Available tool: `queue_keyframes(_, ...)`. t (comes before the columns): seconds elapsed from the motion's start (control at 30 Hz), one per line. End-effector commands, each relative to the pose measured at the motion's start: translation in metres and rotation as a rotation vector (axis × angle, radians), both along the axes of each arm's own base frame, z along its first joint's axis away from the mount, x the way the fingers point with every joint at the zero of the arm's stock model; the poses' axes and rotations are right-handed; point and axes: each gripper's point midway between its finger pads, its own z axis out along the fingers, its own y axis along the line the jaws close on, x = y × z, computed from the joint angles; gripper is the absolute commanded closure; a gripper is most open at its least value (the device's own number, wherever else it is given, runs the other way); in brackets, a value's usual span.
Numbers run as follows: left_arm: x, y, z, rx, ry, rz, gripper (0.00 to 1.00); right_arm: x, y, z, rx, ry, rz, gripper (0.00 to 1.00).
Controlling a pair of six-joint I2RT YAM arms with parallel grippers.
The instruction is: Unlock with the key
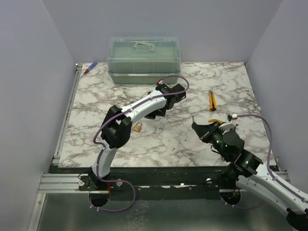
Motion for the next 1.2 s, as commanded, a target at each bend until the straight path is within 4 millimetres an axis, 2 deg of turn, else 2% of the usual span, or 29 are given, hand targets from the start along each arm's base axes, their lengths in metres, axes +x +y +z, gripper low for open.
queue_keyframes(0.0, 0.015, -0.020, 0.037, -0.232, -0.066, 0.019, 1.00, -0.010, 0.042, 0.017, 0.157, -0.094, 0.192, 0.99)
queue_keyframes(0.13, 0.019, -0.021, 0.034, -0.297, -0.050, 0.074, 1.00, -0.012, 0.056, 0.011, 0.212, -0.145, 0.255, 0.99)
queue_keyframes(0.3, 0.019, -0.032, 0.041, -0.401, -0.049, 0.118, 1.00, -0.011, 0.073, 0.001, 0.262, -0.160, 0.312, 0.99)
queue_keyframes(0.43, 0.017, -0.039, 0.044, -0.470, -0.037, 0.162, 1.00, -0.001, 0.090, -0.012, 0.266, -0.113, 0.333, 1.00)
queue_keyframes(0.67, 0.012, -0.051, 0.051, -0.602, -0.018, 0.256, 1.00, 0.014, 0.119, -0.014, 0.288, -0.079, 0.383, 1.00)
queue_keyframes(0.83, 0.008, -0.055, 0.048, -0.654, 0.004, 0.311, 1.00, 0.018, 0.130, -0.014, 0.333, -0.058, 0.416, 1.00)
queue_keyframes(1.17, 0.004, -0.055, 0.046, -0.667, 0.016, 0.341, 1.00, 0.033, 0.136, -0.034, 0.351, 0.022, 0.399, 1.00)
